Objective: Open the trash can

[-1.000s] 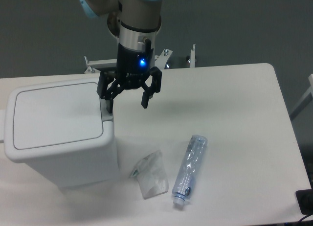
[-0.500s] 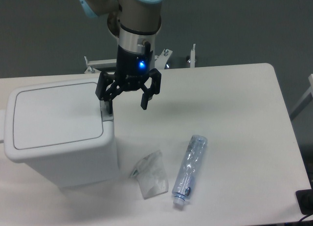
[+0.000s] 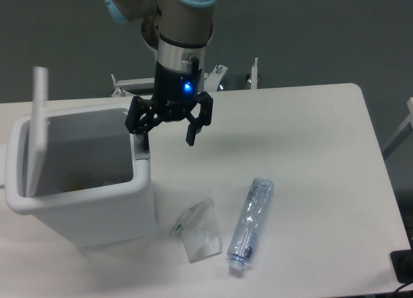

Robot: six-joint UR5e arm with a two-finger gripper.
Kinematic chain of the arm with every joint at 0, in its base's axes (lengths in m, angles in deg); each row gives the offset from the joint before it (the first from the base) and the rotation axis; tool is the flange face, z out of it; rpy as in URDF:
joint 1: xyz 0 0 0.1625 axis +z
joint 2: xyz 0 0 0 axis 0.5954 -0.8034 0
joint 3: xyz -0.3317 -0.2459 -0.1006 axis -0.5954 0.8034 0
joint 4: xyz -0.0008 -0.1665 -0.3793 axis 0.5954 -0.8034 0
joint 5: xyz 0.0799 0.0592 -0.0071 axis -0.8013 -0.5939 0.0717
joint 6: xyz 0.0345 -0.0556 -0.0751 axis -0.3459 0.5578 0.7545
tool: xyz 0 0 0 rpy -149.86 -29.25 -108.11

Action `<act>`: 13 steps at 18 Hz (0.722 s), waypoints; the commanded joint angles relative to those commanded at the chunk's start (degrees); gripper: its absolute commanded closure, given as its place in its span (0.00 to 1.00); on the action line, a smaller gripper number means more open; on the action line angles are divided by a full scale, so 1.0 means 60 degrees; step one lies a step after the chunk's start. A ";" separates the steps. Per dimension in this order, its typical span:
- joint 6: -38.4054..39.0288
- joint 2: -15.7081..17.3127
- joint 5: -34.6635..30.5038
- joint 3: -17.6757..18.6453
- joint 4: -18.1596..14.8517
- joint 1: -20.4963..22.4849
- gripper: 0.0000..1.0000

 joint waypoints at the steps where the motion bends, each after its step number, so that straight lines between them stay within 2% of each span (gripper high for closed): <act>1: 0.0000 0.0000 -0.0029 -0.0278 0.0087 0.0044 0.00; 3: -0.0015 0.0015 -0.0102 -0.0849 0.0220 0.0320 0.00; 4: -0.0058 0.0015 -0.0175 -0.1070 0.0234 0.0699 0.00; 6: -0.0816 -0.0029 -0.0176 -0.1392 0.0293 0.1374 0.00; 8: -0.1549 -0.0233 -0.0336 -0.1613 0.0337 0.1683 0.00; 10: -0.2820 -0.0468 -0.0935 -0.1746 0.0323 0.1990 0.00; 13: -0.5500 -0.0585 -0.1113 -0.1615 0.0132 0.2562 0.00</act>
